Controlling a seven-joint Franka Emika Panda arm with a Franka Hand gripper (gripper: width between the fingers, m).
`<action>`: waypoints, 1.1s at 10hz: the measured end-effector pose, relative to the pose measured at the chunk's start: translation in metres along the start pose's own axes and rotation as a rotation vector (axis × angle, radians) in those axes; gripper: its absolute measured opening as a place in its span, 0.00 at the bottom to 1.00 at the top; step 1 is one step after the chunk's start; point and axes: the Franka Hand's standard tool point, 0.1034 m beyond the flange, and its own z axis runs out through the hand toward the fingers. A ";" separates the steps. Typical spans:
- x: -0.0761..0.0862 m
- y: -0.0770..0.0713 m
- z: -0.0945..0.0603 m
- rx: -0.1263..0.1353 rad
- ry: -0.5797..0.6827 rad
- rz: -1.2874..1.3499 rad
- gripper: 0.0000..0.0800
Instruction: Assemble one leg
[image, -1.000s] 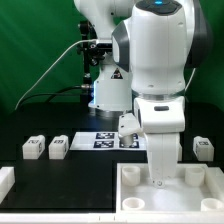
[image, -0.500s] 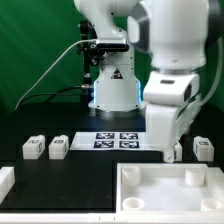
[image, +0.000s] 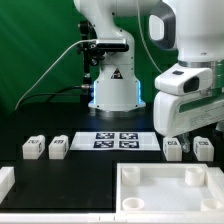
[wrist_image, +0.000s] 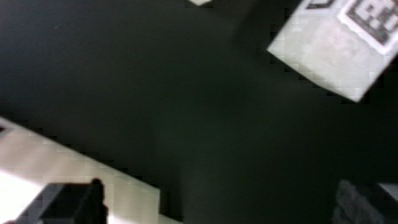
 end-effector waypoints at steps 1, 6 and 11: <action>-0.003 -0.017 0.004 0.025 -0.022 0.249 0.81; -0.021 -0.022 0.014 0.036 -0.171 0.308 0.81; -0.036 -0.034 0.014 0.084 -0.728 0.316 0.81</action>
Offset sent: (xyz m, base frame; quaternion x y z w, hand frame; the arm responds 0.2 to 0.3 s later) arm -0.0214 -0.0223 -0.0190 -0.0044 -0.0745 0.0252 0.9969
